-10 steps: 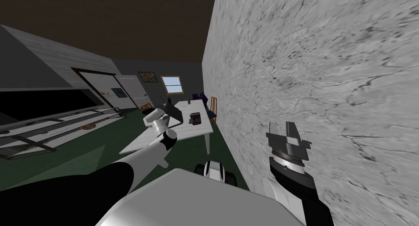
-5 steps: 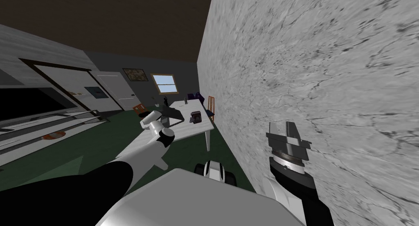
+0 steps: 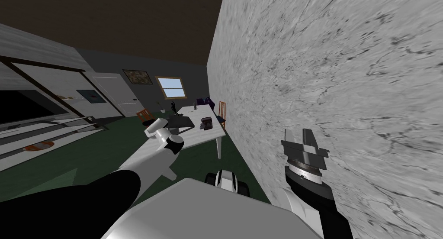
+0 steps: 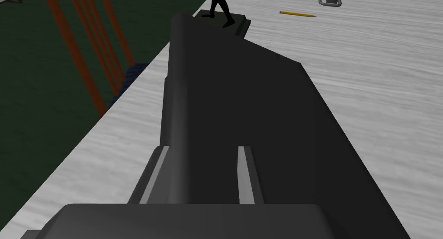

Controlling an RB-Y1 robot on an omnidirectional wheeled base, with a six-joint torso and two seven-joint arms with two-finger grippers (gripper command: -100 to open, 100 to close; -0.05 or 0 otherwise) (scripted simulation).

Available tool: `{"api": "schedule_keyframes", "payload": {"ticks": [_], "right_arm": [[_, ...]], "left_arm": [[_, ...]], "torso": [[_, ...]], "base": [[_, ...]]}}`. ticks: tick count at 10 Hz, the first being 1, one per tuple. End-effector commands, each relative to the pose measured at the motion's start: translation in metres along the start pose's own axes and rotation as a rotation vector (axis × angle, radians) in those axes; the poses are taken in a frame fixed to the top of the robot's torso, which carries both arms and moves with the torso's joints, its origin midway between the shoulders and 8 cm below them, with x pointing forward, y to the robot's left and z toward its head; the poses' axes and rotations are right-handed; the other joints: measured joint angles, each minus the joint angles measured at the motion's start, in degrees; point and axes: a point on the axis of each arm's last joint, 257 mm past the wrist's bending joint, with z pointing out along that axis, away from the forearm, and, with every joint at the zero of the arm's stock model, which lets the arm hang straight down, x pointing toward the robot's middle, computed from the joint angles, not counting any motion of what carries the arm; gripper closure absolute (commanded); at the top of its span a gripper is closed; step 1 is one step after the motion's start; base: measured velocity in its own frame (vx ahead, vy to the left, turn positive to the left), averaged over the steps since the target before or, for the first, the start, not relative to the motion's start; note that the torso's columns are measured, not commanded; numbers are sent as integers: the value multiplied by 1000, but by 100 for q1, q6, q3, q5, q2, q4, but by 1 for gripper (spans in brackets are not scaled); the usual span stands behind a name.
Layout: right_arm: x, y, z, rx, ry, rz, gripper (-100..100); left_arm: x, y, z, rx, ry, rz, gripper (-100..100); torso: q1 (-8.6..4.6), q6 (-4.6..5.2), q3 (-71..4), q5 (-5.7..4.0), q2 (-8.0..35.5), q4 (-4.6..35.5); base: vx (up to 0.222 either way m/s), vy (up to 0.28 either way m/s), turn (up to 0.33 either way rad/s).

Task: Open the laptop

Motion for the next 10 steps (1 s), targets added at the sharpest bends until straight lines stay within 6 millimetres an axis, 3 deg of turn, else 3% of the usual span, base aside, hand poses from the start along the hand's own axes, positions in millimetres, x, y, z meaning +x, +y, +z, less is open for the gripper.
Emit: {"api": "schedule_keyframes", "payload": {"ticks": [1, 6, 8, 9, 10], "right_arm": [[0, 0, 0, 0, 0, 0, 0], [0, 0, 0, 0, 0, 0, 0], [0, 0, 0, 0, 0, 0, 0], [0, 0, 0, 0, 0, 0, 0], [0, 0, 0, 0, 0, 0, 0]], "left_arm": [[-6, -12, -3, 6, -32, -51, -100], [-22, -32, -8, 21, -95, -151, -100], [-19, -29, -7, 19, -87, -139, -100], [-2, -37, -11, 25, -85, -139, -100], [-2, -37, -11, 25, -85, -139, -100]], "torso": [[15, -2, 13, 5, 21, 7], [19, -2, 10, 6, 16, 5], [20, -1, 14, 6, 22, 7], [24, -2, 18, 8, 27, 9], [18, -1, 17, 5, 27, 9]], "base": [[39, -48, 7], [39, -44, 8], [10, -11, 2], [2, -11, -53], [1, -9, -31]]}}
